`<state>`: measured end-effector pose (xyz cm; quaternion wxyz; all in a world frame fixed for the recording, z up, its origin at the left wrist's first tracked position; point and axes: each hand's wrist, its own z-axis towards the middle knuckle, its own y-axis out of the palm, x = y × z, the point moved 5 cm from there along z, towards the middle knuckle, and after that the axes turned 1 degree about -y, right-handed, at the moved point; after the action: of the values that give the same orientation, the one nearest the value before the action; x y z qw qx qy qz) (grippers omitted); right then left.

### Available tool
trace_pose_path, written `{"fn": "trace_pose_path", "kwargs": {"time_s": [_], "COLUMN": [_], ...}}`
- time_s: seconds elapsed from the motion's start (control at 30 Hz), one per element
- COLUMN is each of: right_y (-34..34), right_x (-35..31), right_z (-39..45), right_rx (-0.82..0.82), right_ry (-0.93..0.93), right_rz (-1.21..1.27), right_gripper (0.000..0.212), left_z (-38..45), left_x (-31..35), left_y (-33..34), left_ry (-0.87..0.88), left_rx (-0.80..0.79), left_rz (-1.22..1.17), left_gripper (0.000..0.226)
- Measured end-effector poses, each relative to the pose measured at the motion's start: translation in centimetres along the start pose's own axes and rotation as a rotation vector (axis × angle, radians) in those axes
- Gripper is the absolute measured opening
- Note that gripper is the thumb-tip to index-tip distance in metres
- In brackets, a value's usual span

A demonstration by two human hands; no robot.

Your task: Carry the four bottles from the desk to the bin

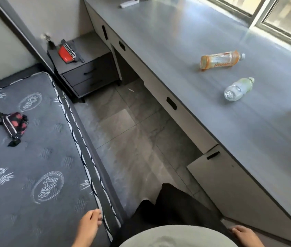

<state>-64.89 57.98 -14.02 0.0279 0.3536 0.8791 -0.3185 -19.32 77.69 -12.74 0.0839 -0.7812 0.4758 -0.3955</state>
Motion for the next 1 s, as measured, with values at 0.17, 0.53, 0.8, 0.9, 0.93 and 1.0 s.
{"fn": "trace_pose_path", "kwargs": {"time_s": [0.17,0.53,0.8,0.9,0.93,1.0], "right_y": [0.4,-1.1,0.3,1.8,2.2,2.9], "right_x": [-2.8,-16.5,-18.1,-17.6,-17.6,-17.8], "right_z": [1.9,7.2,8.5,7.8,7.6,6.7], "right_rx": [0.017,-0.014,0.013,0.060,0.080,0.117], "right_ry": [0.063,0.014,0.140,0.230,0.257,0.303], "right_rz": [0.124,0.364,0.402,0.472,0.501,0.540], "right_gripper": [0.021,0.022,0.025,0.025,0.025,0.024], "left_z": [4.4,10.7,16.9,20.4,21.6,23.5], "left_x": [5.0,11.4,19.7,24.4,26.1,29.5], "left_y": [1.8,3.1,4.5,5.0,5.2,6.0], "left_ry": [0.010,-0.046,-0.010,0.044,0.073,0.139], "left_rx": [-0.071,-0.069,-0.181,-0.206,-0.217,-0.247], "left_rz": [0.058,0.159,0.200,0.258,0.295,0.362], "left_gripper": [0.017,0.019,0.023,0.022,0.022,0.021]}}
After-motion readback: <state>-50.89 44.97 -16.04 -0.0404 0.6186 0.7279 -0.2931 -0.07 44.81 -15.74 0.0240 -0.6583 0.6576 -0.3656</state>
